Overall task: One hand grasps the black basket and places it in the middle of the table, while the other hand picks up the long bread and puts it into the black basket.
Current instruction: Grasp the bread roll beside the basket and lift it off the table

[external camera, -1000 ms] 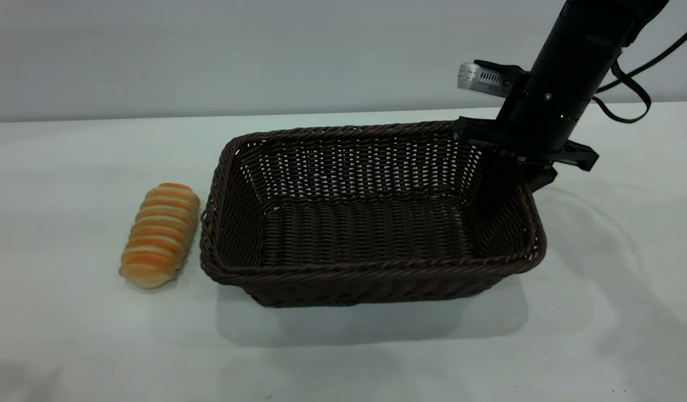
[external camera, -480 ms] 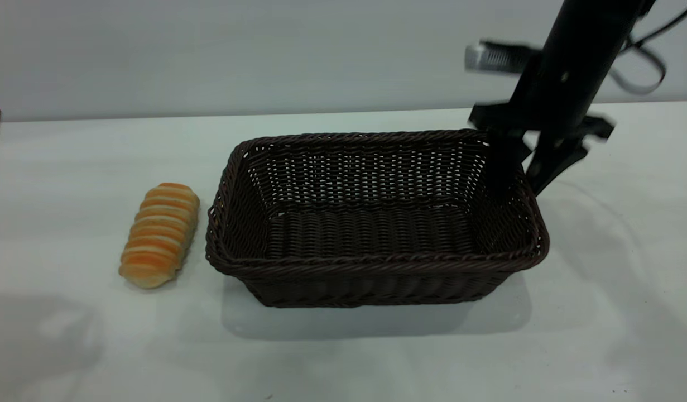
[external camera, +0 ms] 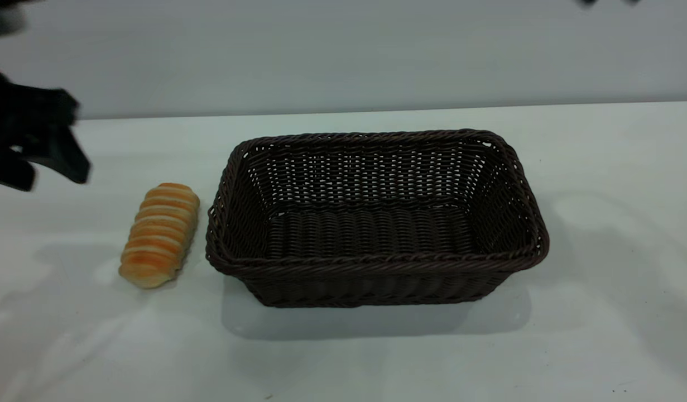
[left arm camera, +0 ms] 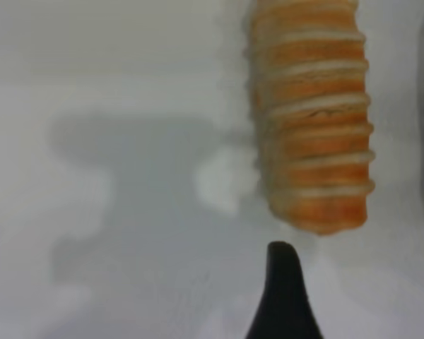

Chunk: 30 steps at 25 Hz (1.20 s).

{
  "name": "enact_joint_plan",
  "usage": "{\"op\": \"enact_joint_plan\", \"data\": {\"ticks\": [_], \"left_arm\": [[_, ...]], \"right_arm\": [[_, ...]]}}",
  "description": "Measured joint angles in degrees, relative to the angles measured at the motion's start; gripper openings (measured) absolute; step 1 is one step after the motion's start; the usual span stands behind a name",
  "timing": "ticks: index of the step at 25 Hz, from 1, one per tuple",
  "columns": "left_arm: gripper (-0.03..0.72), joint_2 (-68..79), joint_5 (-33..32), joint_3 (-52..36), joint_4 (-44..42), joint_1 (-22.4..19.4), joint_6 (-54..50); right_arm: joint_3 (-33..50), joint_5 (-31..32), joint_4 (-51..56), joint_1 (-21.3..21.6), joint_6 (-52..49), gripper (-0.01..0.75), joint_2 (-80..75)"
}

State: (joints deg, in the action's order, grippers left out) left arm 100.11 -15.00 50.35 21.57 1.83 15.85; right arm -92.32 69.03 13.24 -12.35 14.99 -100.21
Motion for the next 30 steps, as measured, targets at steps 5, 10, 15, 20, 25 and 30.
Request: {"op": "enact_joint_plan", "data": {"ticks": [5,10,15,20,25,30], "left_arm": [[0.58,8.78,0.77,4.72,0.0,2.14,1.1],[0.58,17.35,2.25,10.79,0.05,2.8,1.16],[0.58,25.42,2.59,15.24,0.1,4.04,1.16],[0.524,27.88,2.98,16.38,0.1,4.17,1.16],[0.191,27.83,2.69,16.4,-0.09,4.17,1.16],[0.091,23.82,-1.53,16.22,-5.45,4.17,0.92]], "right_arm": [[9.04,1.25,6.16,-0.28,3.48,0.432,14.98],[19.7,1.48,8.6,-0.28,4.02,0.429,28.56],[29.97,1.54,8.81,-0.28,3.65,0.429,40.41],[39.39,1.54,6.52,-0.28,2.9,0.429,51.37],[49.29,1.49,0.24,-0.28,1.57,0.429,63.46],[57.93,1.3,-4.79,-0.28,-0.08,0.429,75.25]]}}
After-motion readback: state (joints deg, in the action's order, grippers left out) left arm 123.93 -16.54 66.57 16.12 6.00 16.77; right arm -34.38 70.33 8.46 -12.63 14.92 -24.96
